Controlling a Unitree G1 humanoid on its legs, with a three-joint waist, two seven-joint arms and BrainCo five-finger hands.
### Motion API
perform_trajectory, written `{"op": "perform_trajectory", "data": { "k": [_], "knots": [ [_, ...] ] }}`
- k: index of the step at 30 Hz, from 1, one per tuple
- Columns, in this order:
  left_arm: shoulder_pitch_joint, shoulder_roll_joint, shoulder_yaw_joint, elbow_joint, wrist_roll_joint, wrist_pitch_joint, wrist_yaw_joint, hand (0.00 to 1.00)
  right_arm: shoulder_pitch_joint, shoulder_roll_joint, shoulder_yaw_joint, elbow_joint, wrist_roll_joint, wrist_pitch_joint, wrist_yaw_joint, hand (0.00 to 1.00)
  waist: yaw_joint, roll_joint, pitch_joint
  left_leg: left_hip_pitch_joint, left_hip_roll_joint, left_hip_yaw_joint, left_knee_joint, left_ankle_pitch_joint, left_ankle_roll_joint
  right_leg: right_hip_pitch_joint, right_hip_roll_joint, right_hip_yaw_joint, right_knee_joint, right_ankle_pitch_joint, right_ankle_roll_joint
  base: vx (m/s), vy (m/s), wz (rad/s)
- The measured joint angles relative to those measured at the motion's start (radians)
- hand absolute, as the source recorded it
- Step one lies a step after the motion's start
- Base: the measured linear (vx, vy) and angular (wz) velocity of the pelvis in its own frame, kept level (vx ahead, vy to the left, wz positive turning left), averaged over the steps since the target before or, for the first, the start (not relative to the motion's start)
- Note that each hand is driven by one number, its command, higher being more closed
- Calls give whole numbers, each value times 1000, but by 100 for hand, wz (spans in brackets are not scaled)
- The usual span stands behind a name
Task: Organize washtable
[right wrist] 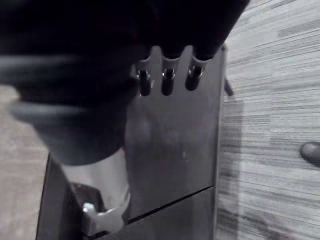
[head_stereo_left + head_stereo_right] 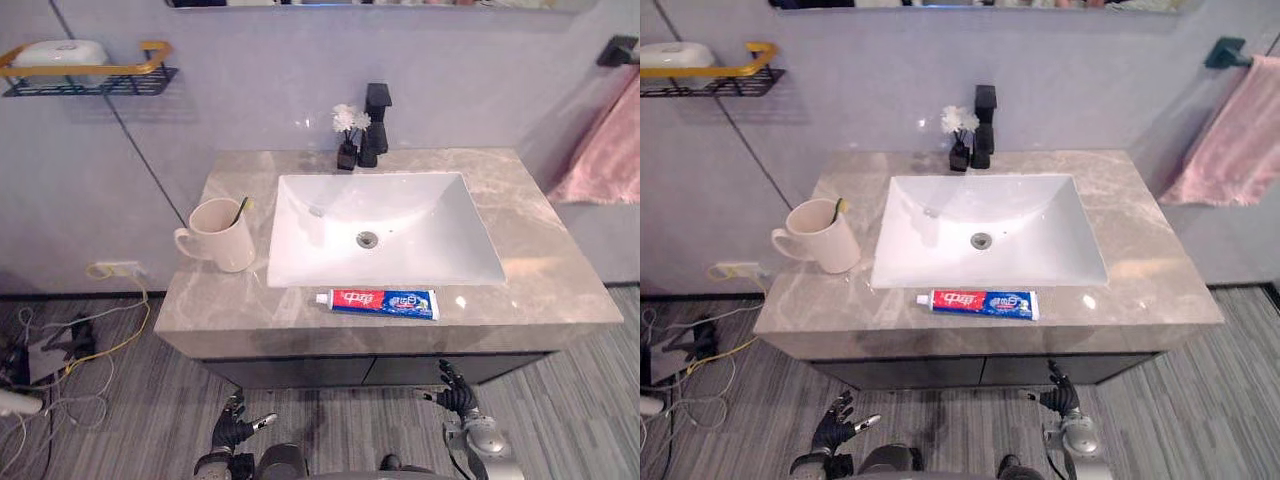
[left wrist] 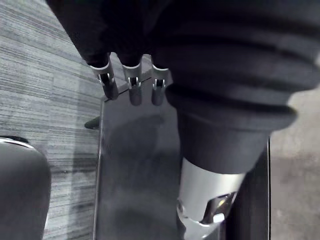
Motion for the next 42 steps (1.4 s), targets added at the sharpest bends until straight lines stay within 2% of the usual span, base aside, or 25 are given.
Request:
{"op": "perform_trajectory", "data": {
  "k": [5, 12, 13, 21, 27, 33, 39, 42],
  "knots": [
    [-17, 1, -1, 37, 1, 0, 0, 0, -14, -4, -1, 76, -3, 1, 0, 0, -1, 10, -10, 17, -11, -6, -18, 1, 0, 16, 2, -3, -17, -1, 1, 77, 9, 1],
    [-18, 4, 0, 80, 1, 1, 1, 0, -24, -15, -23, 155, -14, 2, -3, 0, -2, 9, -17, 42, -18, -23, -67, 28, -3, 23, 3, -16, -22, -1, 0, 2, -14, 4],
    [-17, 22, 11, 131, 1, 1, 2, 0, -62, -35, -31, 226, -41, 23, -23, 0, -28, -8, -42, 86, -39, -35, -212, 113, -1, 12, -2, -23, -44, 12, -2, 0, 0, 0],
    [-18, 22, 10, 132, 1, 2, 3, 0, -64, -35, -45, 255, -38, 22, -24, 0, -26, -8, -42, 84, -40, -42, -220, 119, -1, 11, -2, -30, -44, 12, -2, 0, 0, 2],
    [-41, 22, 10, 173, 0, 5, 23, 0, -61, -33, -92, 268, 40, 24, -42, 0, -26, -8, -42, 73, -41, -67, -246, 142, -3, 8, -3, -65, -52, 15, 3, -10, -10, 14],
    [-55, 24, 15, 172, -2, 6, 45, 0, -72, -35, -119, 294, 68, 23, -62, 0, -21, -6, -41, 77, -45, -84, -253, 147, -3, 26, -5, -87, -69, 24, 10, -20, -7, 9],
    [-56, 58, 140, 100, -11, 6, 51, 0, -79, -57, -160, 293, 69, 23, -62, 0, -17, -3, -34, 70, -50, -122, -253, 159, 2, 48, -14, -143, -74, 24, 12, -29, -7, 22],
    [-58, 114, 245, -17, -13, 6, 66, 0, -83, -81, -161, 282, 69, 23, -60, 0, 5, 2, -29, 65, -51, -142, -252, 165, 1, 58, -15, -171, -75, 23, 13, -38, -12, 26]
  ]
}}
